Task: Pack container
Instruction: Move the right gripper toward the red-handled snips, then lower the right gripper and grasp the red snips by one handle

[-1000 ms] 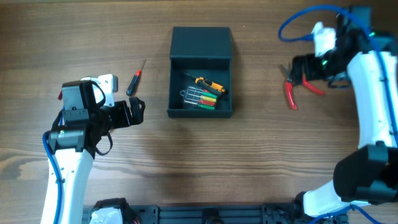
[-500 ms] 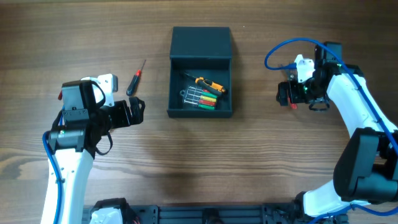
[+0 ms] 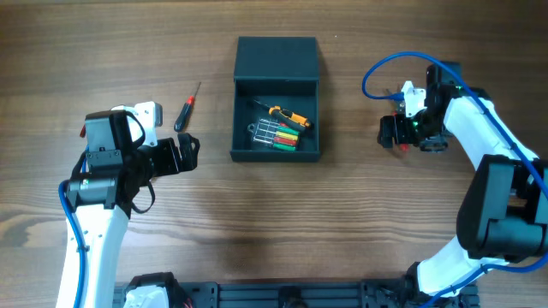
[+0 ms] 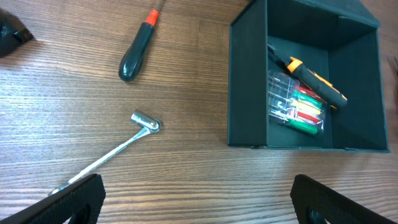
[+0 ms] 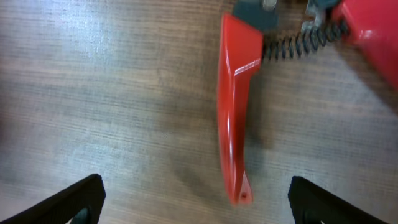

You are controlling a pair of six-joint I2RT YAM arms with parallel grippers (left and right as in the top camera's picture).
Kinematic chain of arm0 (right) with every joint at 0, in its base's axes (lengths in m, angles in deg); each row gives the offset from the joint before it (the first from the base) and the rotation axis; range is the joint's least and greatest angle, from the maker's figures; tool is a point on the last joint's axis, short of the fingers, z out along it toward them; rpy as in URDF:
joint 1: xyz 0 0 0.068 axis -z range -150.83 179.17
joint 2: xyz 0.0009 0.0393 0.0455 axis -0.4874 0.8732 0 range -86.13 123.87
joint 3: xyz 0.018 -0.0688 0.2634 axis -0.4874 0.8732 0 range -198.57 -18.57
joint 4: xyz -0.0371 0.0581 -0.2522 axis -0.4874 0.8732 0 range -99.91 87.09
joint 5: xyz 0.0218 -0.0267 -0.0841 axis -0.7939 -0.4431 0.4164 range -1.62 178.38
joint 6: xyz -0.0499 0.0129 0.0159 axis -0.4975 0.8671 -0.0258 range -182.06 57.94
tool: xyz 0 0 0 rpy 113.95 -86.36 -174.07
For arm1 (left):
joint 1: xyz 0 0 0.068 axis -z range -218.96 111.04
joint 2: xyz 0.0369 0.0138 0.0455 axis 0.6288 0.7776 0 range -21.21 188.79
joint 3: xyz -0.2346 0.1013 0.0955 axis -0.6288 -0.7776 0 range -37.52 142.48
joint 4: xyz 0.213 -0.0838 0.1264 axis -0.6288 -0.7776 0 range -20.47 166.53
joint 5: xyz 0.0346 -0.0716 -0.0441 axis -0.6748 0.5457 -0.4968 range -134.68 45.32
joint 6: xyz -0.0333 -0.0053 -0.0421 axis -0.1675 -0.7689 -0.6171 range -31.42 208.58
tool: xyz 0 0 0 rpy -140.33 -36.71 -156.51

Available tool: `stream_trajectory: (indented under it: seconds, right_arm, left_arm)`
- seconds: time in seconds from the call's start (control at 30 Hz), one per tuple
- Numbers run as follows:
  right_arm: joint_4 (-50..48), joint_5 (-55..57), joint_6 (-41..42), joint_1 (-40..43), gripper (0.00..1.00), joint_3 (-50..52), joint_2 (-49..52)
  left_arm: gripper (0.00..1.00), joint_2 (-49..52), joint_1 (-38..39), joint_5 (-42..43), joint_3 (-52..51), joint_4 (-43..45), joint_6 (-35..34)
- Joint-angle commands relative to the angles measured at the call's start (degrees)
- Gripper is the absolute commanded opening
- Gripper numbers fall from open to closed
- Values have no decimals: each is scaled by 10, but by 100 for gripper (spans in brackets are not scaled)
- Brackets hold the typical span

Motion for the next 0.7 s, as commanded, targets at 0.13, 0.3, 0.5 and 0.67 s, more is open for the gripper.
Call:
stream_trajectory:
  seconds: [0.13,0.3,0.5,0.67]
  right_arm:
    - [83,-12,6,-2,92,-146,10]
    - [120,-12,5,-2,92,-219,16]
    - [191,-9,-12,-1,91,-235,74]
    - [197,-9,-13,-2,91,-235,110]
  left_arm:
    - [100,1,-2,-3,10,1,7]
    - [100,1,-2,-3,10,1,7]
    - [100,1,-2,-3,10,1,7]
    - [100,1,-2,8,10,1,7]
